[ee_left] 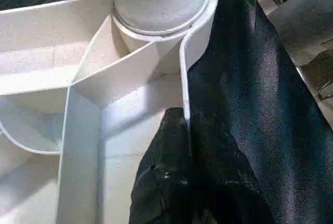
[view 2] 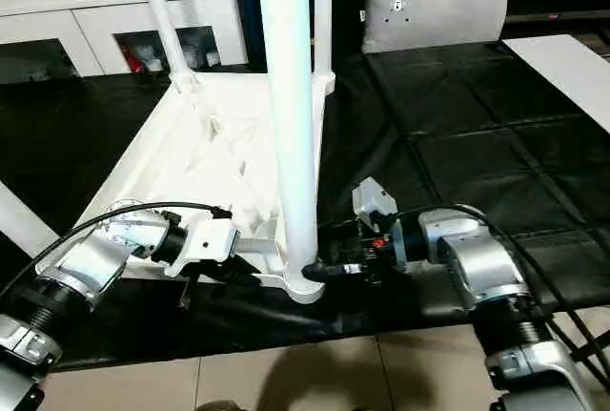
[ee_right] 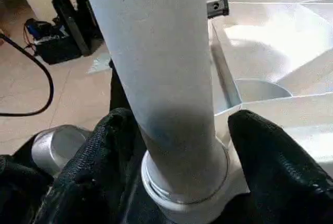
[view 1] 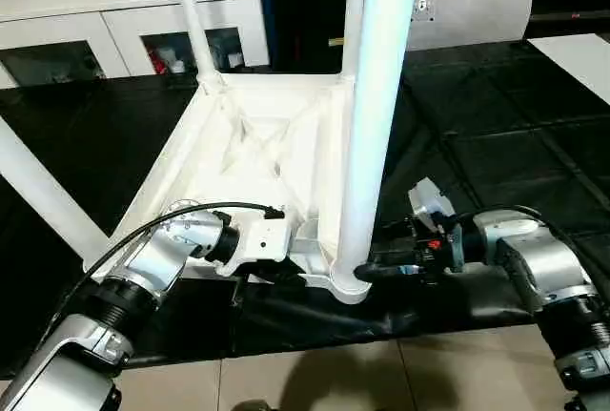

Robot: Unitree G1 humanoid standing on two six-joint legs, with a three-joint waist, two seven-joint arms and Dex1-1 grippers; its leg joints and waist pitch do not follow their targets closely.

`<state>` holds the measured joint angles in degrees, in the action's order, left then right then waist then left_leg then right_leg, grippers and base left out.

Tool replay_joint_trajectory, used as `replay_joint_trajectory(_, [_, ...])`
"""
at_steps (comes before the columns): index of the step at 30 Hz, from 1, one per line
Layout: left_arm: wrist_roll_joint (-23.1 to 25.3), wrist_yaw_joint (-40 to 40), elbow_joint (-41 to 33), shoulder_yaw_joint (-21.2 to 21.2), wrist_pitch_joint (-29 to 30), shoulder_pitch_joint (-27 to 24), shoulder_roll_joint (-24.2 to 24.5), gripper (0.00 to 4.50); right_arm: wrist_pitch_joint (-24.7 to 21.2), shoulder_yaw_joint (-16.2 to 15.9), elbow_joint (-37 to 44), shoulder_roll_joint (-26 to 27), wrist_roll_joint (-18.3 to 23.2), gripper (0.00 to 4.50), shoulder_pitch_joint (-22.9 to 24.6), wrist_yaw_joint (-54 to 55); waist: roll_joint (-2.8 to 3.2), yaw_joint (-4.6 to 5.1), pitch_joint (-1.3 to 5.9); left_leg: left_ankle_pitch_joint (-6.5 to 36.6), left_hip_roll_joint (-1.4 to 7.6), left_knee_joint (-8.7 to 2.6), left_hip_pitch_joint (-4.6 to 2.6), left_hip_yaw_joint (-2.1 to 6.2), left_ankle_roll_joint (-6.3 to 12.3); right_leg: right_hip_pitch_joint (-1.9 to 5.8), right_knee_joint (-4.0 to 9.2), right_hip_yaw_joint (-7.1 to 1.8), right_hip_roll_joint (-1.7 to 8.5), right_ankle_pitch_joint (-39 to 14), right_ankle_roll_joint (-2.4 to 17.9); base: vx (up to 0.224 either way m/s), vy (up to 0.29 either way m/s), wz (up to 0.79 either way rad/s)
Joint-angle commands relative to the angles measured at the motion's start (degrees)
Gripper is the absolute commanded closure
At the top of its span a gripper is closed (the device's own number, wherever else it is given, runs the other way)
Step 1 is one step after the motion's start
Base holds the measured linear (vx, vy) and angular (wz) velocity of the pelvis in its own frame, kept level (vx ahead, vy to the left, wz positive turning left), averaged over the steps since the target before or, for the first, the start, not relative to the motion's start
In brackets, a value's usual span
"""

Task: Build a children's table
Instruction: Rotate leg to tighten

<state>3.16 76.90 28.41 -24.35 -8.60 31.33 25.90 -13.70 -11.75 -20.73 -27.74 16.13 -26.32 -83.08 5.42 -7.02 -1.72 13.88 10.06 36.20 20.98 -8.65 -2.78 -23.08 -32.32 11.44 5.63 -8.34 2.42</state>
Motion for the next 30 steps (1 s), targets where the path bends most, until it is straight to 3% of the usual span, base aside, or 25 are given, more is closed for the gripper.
replay_joint_trajectory(1, [1.05,1.58,-1.25,-1.93,-0.45,-0.23,0.00,4.50,-0.44,-0.78,0.10,0.19,0.69,1.84,-0.97,-0.99,-1.14,0.06,4.10,1.73,4.25,-4.15,-0.06,1.08,5.85,3.69,3.05,-4.64,4.87,-16.45,4.20,0.000,0.000,0.00])
replay_joint_trajectory(11, [-0.02,0.79,-2.36,-1.26,2.36,-0.79,-0.55,4.50,-3.28,-1.15,0.09,3.16,0.84,2.54,-0.68,1.83,-1.05,0.18,4.03,2.08,4.16,-4.20,-0.07,1.00,5.33,3.72,3.16,-4.62,4.88,-17.04,4.26,0.000,0.000,0.00])
replay_joint_trajectory(14, [-1.45,-0.67,-4.31,-0.24,7.54,-1.16,-1.76,4.50,-5.13,-0.31,1.90,4.97,0.48,2.57,0.37,7.12,-1.01,0.64,3.79,3.25,4.07,-4.39,-0.02,0.97,4.45,3.78,3.51,-4.57,4.82,-19.09,3.62,0.000,0.000,0.00])
replay_joint_trajectory(16, [-1.21,-3.43,-4.54,0.44,10.98,-0.72,-3.12,4.50,-6.24,0.89,3.41,7.51,-0.91,2.58,1.01,14.43,-1.04,0.91,3.43,5.48,3.67,-4.50,-0.19,0.86,3.63,3.70,4.27,-4.34,4.78,-23.16,2.30,0.000,0.000,0.00])
replay_joint_trajectory(18, [-0.84,-5.44,-4.11,0.94,12.40,-0.25,-4.02,4.50,-6.80,1.72,3.11,9.06,-2.14,2.59,0.77,19.24,-0.89,1.70,2.86,8.90,3.07,-4.62,-0.56,0.83,2.11,3.59,5.44,-3.66,4.57,-29.53,0.07,0.000,0.000,0.00])
replay_joint_trajectory(19, [0.12,-9.08,-3.03,1.66,14.27,0.81,-5.55,4.50,-7.64,3.35,1.93,11.89,-4.68,2.59,-0.05,28.10,-1.05,2.82,2.40,11.44,2.56,-4.40,-0.96,0.79,0.98,3.35,6.46,-2.84,4.26,-33.93,-2.12,0.000,0.000,0.00])
replay_joint_trajectory(20, [0.40,-10.02,-2.72,1.82,14.66,1.11,-5.94,4.50,-7.91,3.79,1.62,12.59,-5.26,2.59,-0.27,30.25,-0.60,4.07,2.12,14.24,2.12,-4.01,-1.34,0.99,-0.06,3.28,7.45,-1.44,3.92,-37.36,-4.34,0.000,0.000,0.00])
replay_joint_trajectory(21, [0.78,-12.60,-1.59,2.53,15.86,2.00,-7.05,4.50,-9.25,4.92,1.24,14.26,-5.81,2.59,-0.71,34.60,-0.21,4.71,2.31,15.73,2.22,-3.90,-1.71,1.13,-0.24,3.42,7.86,-0.97,3.95,-37.67,-5.01,0.000,0.000,0.00])
replay_joint_trajectory(22, [1.09,-15.15,-0.49,3.27,17.11,2.90,-8.13,4.50,-10.46,6.10,0.91,16.03,-6.22,2.59,-1.12,38.82,-0.12,6.02,2.38,17.80,3.00,-4.41,-0.90,1.82,-0.03,4.47,7.74,-0.50,3.70,-35.61,-6.03,0.000,0.000,0.00])
replay_joint_trajectory(23, [1.42,-17.38,0.15,3.97,18.50,3.59,-9.09,4.50,-11.47,6.95,0.79,17.46,-6.62,2.59,-1.41,42.30,0.65,7.16,2.17,21.88,4.74,-5.27,-0.83,2.57,0.23,5.16,7.03,-0.34,3.65,-32.72,-5.55,0.000,0.000,0.00])
replay_joint_trajectory(24, [1.80,-20.26,1.21,4.83,20.15,4.61,-10.29,4.50,-11.66,7.36,0.32,18.78,-7.63,2.59,-1.87,45.89,1.53,7.55,2.06,28.07,7.19,-7.25,0.09,4.17,0.08,6.49,3.02,-1.70,3.69,-27.82,-4.58,0.000,0.000,0.00])
replay_joint_trajectory(25, [2.62,-24.28,2.88,5.69,21.42,6.11,-11.76,4.50,-12.01,8.21,-0.92,21.12,-8.59,2.59,-2.81,51.29,1.16,7.51,1.79,33.06,9.25,-9.55,-0.09,5.14,-0.70,6.27,-1.91,-5.48,4.02,-19.23,-1.57,0.000,0.000,0.00])
replay_joint_trajectory(26, [3.18,-26.87,3.80,6.18,22.18,7.00,-12.66,4.50,-12.48,9.02,-1.70,22.76,-8.90,2.59,-3.41,54.93,0.14,8.00,1.81,33.13,7.69,-8.69,-0.80,4.44,-1.46,5.46,-0.20,-6.29,4.33,-19.23,-0.97,0.000,0.000,0.00])
replay_joint_trajectory(27, [3.78,-28.31,4.41,6.12,22.57,7.65,-13.26,4.50,-11.95,9.88,-2.86,24.16,-8.35,2.59,-4.04,57.05,-1.26,8.28,1.66,30.56,4.05,-6.63,-1.60,3.05,-2.20,3.99,3.49,-5.77,4.35,-28.24,-2.00,0.060,-0.019,0.12])
replay_joint_trajectory(28, [3.91,-28.51,4.47,6.14,22.68,7.72,-13.37,4.50,-11.90,10.02,-2.97,24.40,-8.33,2.59,-4.11,57.38,-2.80,7.73,1.69,16.67,-2.47,-0.28,-3.94,-0.43,-0.48,0.15,8.28,-3.62,4.76,-47.62,-5.99,0.079,-0.040,0.01])
replay_joint_trajectory(29, [5.08,-29.99,4.93,6.11,23.33,8.26,-14.27,4.50,-10.77,10.55,-3.86,25.99,-8.72,2.59,-4.67,59.64,-2.65,6.99,2.14,8.31,-2.00,-0.85,-0.43,0.13,2.45,3.82,7.18,-4.19,6.34,-49.16,-7.81,0.079,-0.040,0.01])
replay_joint_trajectory(30, [5.51,-30.52,5.14,6.04,23.48,8.44,-14.61,4.50,-10.24,10.45,-4.07,26.43,-9.15,2.25,-4.84,60.42,-2.41,6.89,1.93,6.61,-1.52,-1.28,0.64,0.46,3.01,3.89,7.42,-3.59,5.86,-48.33,-9.35,0.041,-0.029,-0.18])
